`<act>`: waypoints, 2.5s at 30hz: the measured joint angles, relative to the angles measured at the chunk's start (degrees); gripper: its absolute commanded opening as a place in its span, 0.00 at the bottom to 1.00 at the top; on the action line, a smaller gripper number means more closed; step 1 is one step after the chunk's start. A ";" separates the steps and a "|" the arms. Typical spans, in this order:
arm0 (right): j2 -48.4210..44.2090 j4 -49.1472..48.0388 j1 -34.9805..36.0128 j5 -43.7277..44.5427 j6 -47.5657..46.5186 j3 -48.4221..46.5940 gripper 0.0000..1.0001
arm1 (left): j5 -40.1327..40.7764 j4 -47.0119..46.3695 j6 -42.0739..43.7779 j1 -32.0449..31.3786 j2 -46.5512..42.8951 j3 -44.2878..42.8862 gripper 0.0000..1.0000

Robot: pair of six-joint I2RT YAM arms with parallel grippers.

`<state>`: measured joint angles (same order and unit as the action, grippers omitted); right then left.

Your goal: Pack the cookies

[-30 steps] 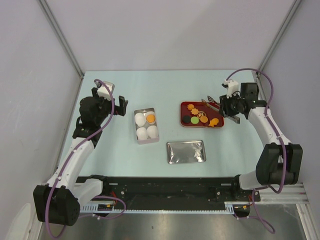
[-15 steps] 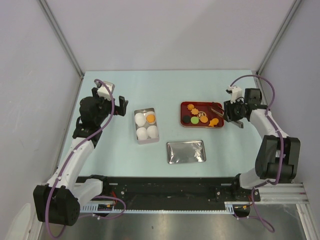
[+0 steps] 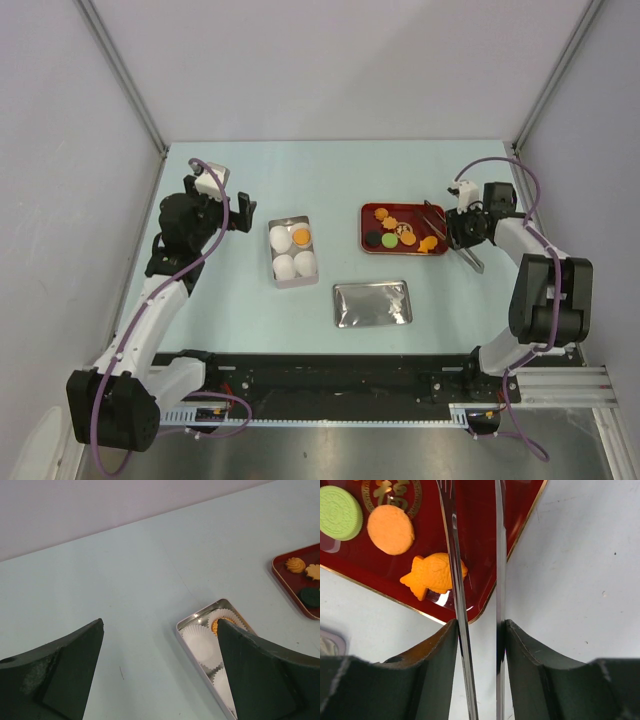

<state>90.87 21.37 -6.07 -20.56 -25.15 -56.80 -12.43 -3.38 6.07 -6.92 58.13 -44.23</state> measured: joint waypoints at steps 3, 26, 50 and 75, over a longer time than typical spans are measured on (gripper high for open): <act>0.96 -0.74 -0.02 1.11 -0.28 0.39 0.47 | -0.02 0.04 0.00 0.00 0.00 0.00 1.00; 4.28 -3.82 -0.07 5.16 -1.51 0.63 0.53 | -0.33 0.09 0.00 0.00 0.00 0.00 1.00; 3.96 -1.01 -1.55 3.96 -5.64 0.63 0.54 | -0.42 0.11 0.00 0.00 0.00 0.00 1.00; 5.73 -0.81 -1.90 4.02 -6.36 0.66 0.54 | -0.42 0.11 0.02 0.00 0.00 0.00 1.00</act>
<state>96.60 20.56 -7.97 -16.53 -31.51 -56.14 -12.84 -3.27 6.09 -6.92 58.13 -44.23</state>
